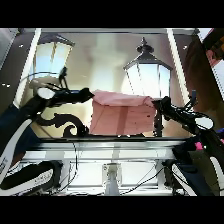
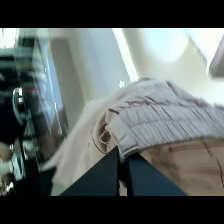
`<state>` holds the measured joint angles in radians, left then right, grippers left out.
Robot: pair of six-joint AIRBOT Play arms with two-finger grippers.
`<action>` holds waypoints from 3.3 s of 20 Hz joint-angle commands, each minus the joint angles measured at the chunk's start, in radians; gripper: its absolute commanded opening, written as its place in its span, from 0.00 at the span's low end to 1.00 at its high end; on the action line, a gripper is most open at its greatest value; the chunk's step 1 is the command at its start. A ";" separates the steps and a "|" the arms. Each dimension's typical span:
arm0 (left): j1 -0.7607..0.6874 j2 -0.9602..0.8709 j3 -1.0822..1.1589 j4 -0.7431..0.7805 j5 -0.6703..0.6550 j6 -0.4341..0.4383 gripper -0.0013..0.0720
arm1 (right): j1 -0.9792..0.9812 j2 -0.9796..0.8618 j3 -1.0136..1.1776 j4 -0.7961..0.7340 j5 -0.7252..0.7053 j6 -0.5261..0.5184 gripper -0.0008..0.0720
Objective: Fold the clothes and pants, and hang the long-sleeved shirts on hangers.
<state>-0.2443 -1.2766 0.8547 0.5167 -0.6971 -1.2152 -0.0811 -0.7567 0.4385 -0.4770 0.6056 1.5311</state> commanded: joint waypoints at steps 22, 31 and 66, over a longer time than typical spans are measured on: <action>-0.134 0.071 -0.006 0.272 -0.143 -0.248 0.04 | 0.000 -0.153 0.309 -0.689 0.780 -0.120 0.03; -0.196 0.070 -0.151 0.276 -0.159 -0.278 0.04 | 0.000 -0.153 0.179 -0.809 0.794 -0.107 0.03; -0.082 0.114 0.006 0.433 -0.361 -0.393 0.90 | 0.000 0.054 0.407 -1.152 0.683 -0.076 0.92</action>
<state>-0.3664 -1.1755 0.8417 0.9497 -1.0630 -1.6131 -0.0811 -0.7940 0.8303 -1.5352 1.3651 1.4403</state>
